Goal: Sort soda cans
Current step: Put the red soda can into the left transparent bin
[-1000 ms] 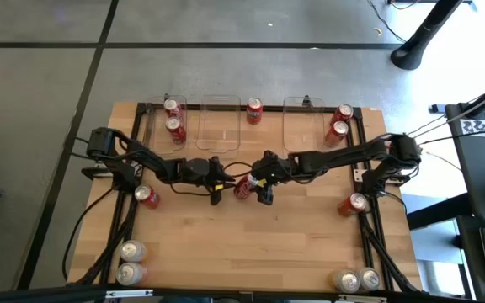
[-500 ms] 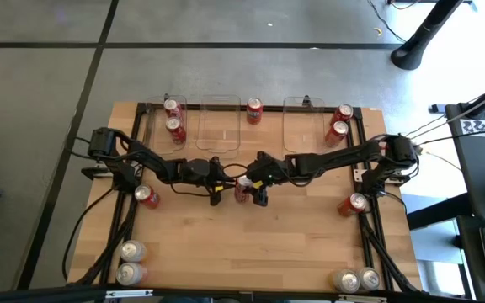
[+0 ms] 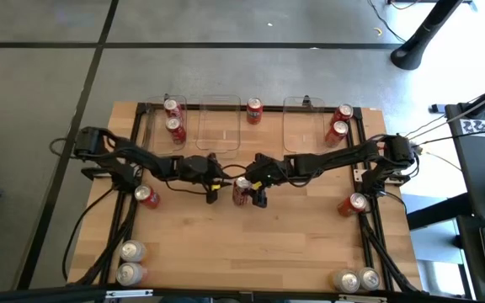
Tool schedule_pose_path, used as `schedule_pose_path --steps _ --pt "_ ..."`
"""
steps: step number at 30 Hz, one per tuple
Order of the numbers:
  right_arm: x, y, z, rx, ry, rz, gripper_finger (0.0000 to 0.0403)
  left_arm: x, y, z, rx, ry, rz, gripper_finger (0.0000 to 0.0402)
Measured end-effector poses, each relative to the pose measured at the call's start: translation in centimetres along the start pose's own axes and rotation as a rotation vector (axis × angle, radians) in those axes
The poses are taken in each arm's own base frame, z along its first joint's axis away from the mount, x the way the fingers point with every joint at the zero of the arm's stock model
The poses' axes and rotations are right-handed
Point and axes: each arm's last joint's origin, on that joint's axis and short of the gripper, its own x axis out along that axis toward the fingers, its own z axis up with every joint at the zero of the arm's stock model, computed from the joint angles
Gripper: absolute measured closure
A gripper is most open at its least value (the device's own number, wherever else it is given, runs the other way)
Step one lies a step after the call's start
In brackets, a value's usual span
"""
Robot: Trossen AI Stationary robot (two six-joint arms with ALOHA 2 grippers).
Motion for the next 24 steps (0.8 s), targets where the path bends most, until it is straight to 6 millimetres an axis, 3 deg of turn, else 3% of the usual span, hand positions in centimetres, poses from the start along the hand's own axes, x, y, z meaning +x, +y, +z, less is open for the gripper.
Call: schedule_pose_path --steps 6,14,24 --pt "0.0 0.0 0.0 -0.001 -0.001 0.018 0.0115 -1.9 -0.1 1.5 0.026 -0.028 -0.003 0.0215" --pt "0.1 0.0 -0.1 0.052 -0.001 0.001 0.0066 -3.8 -1.0 3.1 0.032 -0.112 -0.039 0.0129" --pt "0.2 0.2 0.3 0.032 -0.045 0.032 0.0043 -4.0 -1.9 3.1 0.047 -0.115 -0.072 0.0093"
